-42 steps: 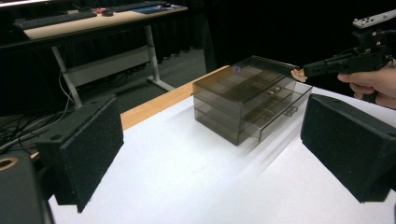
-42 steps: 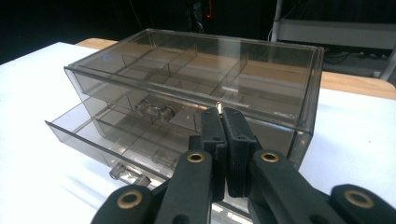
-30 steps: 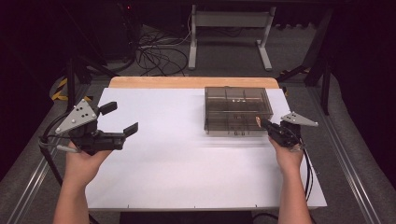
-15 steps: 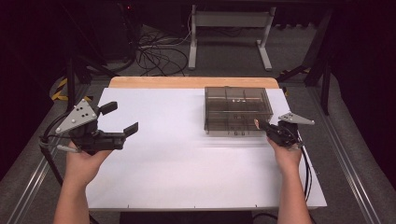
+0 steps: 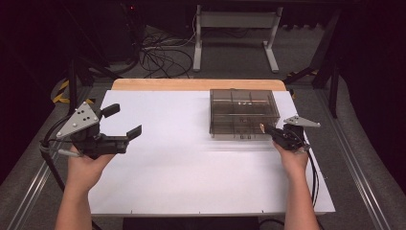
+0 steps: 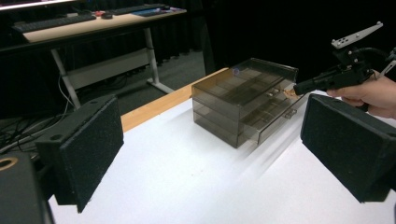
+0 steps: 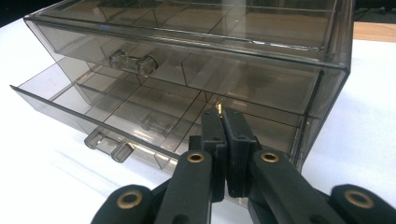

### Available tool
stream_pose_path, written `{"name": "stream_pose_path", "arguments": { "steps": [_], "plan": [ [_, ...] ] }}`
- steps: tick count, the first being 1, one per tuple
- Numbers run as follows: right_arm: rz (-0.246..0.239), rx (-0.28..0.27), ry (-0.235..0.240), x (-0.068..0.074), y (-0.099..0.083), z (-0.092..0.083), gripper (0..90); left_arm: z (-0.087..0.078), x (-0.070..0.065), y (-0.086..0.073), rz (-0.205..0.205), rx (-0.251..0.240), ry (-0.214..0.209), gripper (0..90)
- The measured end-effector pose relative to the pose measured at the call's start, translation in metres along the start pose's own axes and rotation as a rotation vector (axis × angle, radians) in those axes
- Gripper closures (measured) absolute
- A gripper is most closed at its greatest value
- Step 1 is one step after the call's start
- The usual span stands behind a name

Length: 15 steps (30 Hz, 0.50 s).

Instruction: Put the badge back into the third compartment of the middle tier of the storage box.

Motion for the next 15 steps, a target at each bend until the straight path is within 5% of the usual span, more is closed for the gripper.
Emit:
{"name": "stream_pose_path", "arguments": {
  "steps": [15],
  "plan": [
    [0.038, 0.003, -0.011, -0.0040, -0.0021, 0.0029, 89.1, 0.0002, -0.0008, -0.0001, -0.001, 0.002, -0.002, 6.5]
  ]
}}
Point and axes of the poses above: each handheld gripper's, and its own axes: z roughly forward along the jaws, y roughly out of its top, x roughly to its left, the point moved 10 cm from there along z, roughly forward along the jaws, and after that the axes turned 7 degrees about y, right-handed, at the moved point
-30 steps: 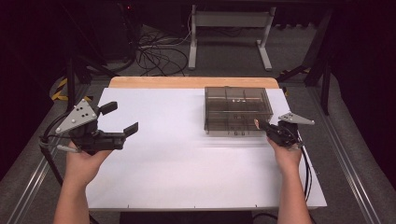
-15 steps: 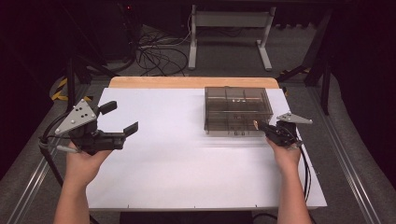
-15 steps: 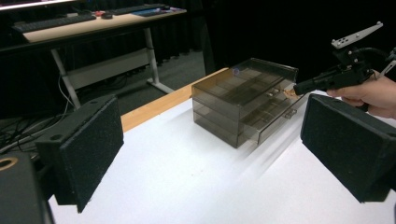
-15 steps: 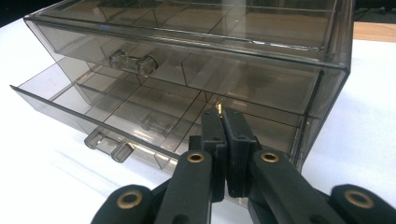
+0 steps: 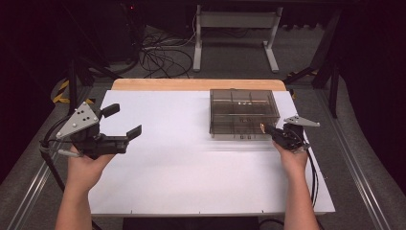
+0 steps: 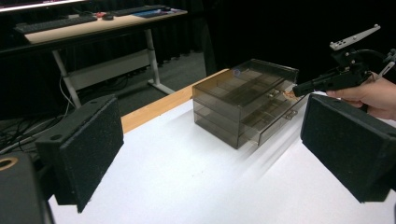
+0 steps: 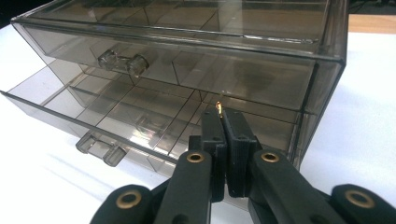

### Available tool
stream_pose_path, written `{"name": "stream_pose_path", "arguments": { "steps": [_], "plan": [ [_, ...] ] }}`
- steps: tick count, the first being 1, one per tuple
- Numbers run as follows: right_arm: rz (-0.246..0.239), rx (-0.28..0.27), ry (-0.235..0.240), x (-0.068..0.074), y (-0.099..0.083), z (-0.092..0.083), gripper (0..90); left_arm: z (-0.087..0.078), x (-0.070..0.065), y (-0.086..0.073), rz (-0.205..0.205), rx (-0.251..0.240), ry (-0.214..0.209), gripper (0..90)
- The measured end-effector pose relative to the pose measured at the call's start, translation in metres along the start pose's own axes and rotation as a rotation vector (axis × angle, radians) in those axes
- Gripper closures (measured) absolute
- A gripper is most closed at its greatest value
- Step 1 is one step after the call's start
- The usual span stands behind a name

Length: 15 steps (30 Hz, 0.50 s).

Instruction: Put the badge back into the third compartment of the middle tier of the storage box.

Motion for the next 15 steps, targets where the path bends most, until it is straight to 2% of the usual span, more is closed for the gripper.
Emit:
{"name": "stream_pose_path", "arguments": {
  "steps": [4, 15],
  "plan": [
    [0.011, 0.027, 0.011, 0.0001, -0.0032, 0.0014, 89.1, 0.0004, 0.0000, -0.0001, 0.001, 0.001, 0.001, 6.5],
    [0.019, 0.036, 0.017, 0.0013, -0.0041, 0.0008, 88.9, 0.0007, -0.0014, -0.0002, 0.002, 0.003, -0.003, 6.6]
  ]
}}
Point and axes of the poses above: each handheld gripper's, and its own axes: z roughly forward along the jaws, y roughly out of its top, x roughly to its left, the point moved 10 cm from there along z, roughly forward along the jaws, and after that the axes turned 7 degrees about y, right-handed, at the moved point
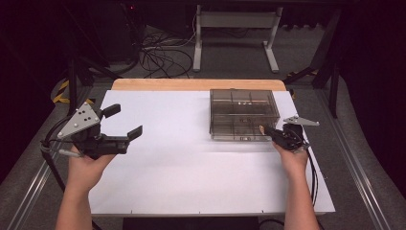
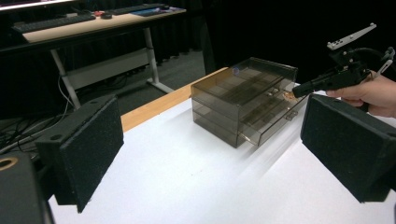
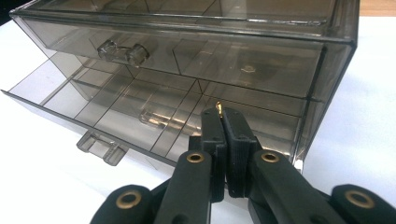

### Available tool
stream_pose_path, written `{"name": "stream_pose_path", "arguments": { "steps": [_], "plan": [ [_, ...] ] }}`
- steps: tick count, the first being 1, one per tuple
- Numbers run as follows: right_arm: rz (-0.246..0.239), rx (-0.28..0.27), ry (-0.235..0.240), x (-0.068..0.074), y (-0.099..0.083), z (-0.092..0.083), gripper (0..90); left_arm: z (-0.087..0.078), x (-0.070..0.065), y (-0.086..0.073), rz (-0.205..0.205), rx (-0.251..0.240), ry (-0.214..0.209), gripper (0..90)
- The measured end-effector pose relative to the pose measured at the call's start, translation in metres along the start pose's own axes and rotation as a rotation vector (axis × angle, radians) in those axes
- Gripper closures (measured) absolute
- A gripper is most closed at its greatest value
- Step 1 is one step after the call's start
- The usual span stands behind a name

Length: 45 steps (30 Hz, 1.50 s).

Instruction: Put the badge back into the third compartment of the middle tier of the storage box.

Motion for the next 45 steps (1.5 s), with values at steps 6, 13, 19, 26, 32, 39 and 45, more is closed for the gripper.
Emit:
{"name": "stream_pose_path", "arguments": {
  "steps": [6, 13, 19, 26, 32, 39, 45],
  "plan": [
    [-0.001, -0.001, -0.001, 0.000, 0.000, 0.000, 88.3, 0.000, 0.000, 0.000, 0.001, 0.001, 0.001, 6.5],
    [-0.002, -0.003, -0.006, -0.001, 0.000, 0.000, 84.9, 0.001, 0.000, 0.000, 0.004, 0.002, 0.003, 6.5],
    [-0.012, -0.022, -0.014, -0.001, 0.003, -0.003, 84.6, 0.001, 0.002, 0.000, -0.002, -0.001, 0.007, 6.5],
    [-0.031, -0.039, -0.013, 0.001, 0.006, -0.004, 84.0, 0.001, 0.002, 0.000, -0.004, -0.002, 0.008, 6.4],
    [-0.047, -0.060, -0.010, 0.005, 0.009, -0.006, 83.4, 0.001, 0.002, 0.000, -0.012, -0.001, 0.009, 6.4],
    [-0.058, -0.077, -0.005, 0.008, 0.012, -0.009, 81.7, 0.001, 0.002, 0.000, -0.008, 0.000, 0.010, 6.3],
    [-0.065, -0.089, -0.005, 0.010, 0.013, -0.011, 80.3, 0.001, 0.002, -0.001, -0.011, 0.001, 0.009, 6.2]
  ]
}}
Point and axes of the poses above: each handheld gripper's, and its own axes: z roughly forward along the jaws, y roughly out of its top, x roughly to its left, the point moved 10 cm from there along z, roughly forward along the jaws, and after that the axes turned 7 degrees about y, right-handed, at the moved point
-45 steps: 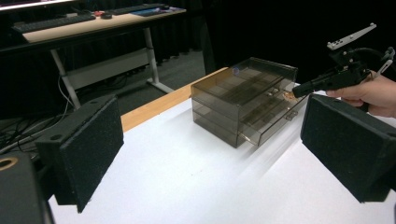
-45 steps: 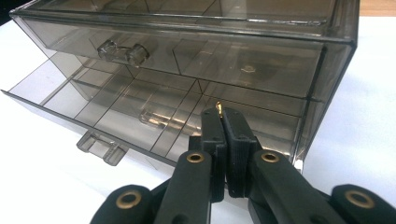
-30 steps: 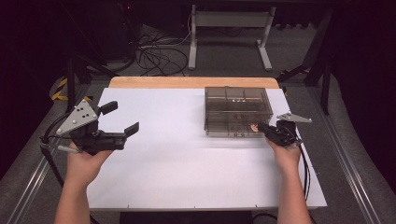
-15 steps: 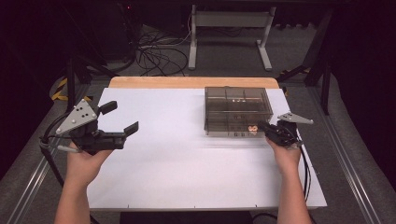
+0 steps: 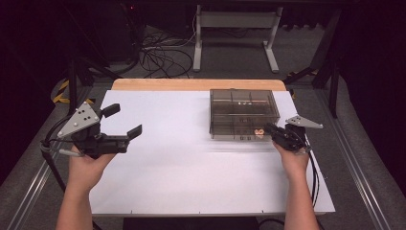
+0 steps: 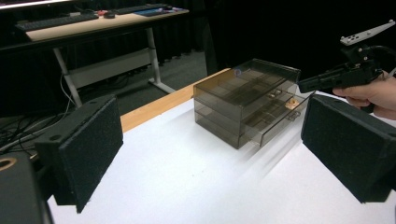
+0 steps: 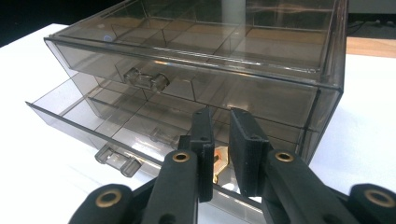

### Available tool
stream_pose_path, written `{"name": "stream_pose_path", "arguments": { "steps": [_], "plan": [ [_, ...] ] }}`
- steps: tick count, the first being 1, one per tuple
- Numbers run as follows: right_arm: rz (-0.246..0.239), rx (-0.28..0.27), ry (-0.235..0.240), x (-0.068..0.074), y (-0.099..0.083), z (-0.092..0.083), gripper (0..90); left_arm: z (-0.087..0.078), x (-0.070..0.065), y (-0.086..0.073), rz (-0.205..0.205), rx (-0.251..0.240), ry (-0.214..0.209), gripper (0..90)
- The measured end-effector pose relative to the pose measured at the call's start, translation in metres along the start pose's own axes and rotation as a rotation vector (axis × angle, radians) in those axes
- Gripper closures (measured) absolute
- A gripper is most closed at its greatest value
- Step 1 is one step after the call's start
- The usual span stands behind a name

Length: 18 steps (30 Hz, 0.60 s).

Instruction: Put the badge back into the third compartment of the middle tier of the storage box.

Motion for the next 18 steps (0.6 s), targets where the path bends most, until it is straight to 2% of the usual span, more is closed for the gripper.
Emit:
{"name": "stream_pose_path", "arguments": {
  "steps": [18],
  "plan": [
    [-0.026, -0.056, 0.028, 0.014, 0.008, -0.010, 71.5, -0.001, 0.001, 0.001, -0.006, -0.006, -0.001, 6.2]
  ]
}}
Point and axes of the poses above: each handheld gripper's, and its own axes: z roughly forward along the jaws, y roughly out of its top, x roughly to its left, the point moved 10 cm from there along z, roughly forward along the jaws, and after that the axes turned 7 degrees about y, right-handed, at the moved point
